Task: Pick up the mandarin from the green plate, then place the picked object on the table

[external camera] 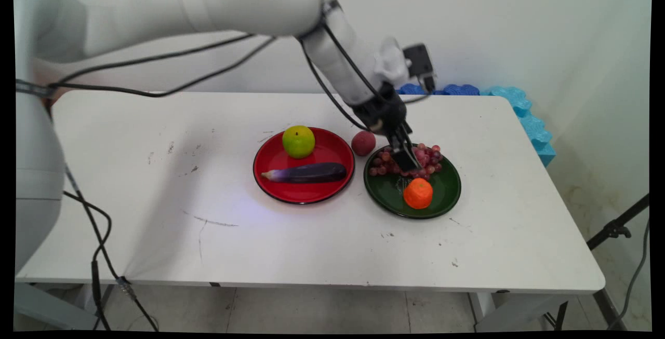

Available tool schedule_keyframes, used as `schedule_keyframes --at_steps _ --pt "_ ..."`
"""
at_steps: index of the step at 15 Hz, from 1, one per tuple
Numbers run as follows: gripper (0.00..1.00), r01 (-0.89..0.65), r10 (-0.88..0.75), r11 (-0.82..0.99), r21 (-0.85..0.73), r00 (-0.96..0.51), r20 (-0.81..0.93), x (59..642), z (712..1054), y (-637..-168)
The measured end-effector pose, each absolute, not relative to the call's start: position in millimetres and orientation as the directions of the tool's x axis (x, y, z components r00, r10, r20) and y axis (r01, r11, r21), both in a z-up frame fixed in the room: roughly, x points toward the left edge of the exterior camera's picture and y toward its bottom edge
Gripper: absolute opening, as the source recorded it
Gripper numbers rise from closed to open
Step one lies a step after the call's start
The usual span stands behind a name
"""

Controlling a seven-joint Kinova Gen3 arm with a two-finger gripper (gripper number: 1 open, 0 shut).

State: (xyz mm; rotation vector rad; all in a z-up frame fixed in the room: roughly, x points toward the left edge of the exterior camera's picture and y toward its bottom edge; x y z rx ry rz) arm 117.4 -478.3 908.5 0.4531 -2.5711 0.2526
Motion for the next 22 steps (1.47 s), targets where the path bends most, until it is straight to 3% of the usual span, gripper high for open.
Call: schedule_keyframes --at_steps 7,13,14,22 --pt "1.0 -0.363 -0.295 0.93 -0.063 -0.835 0.465 75.5 841.8 -494.4" --pt "1.0 -0.362 -0.301 0.93 -0.057 -0.844 0.443 59.0 808.5 -502.5" --pt "0.0 -0.362 -0.303 0.93 -0.056 -0.845 0.441 57.6 805.3 -503.4" --pt "0.0 -0.347 -0.29 0.937 -0.05 -0.848 0.443 49.7 802.2 -501.3"
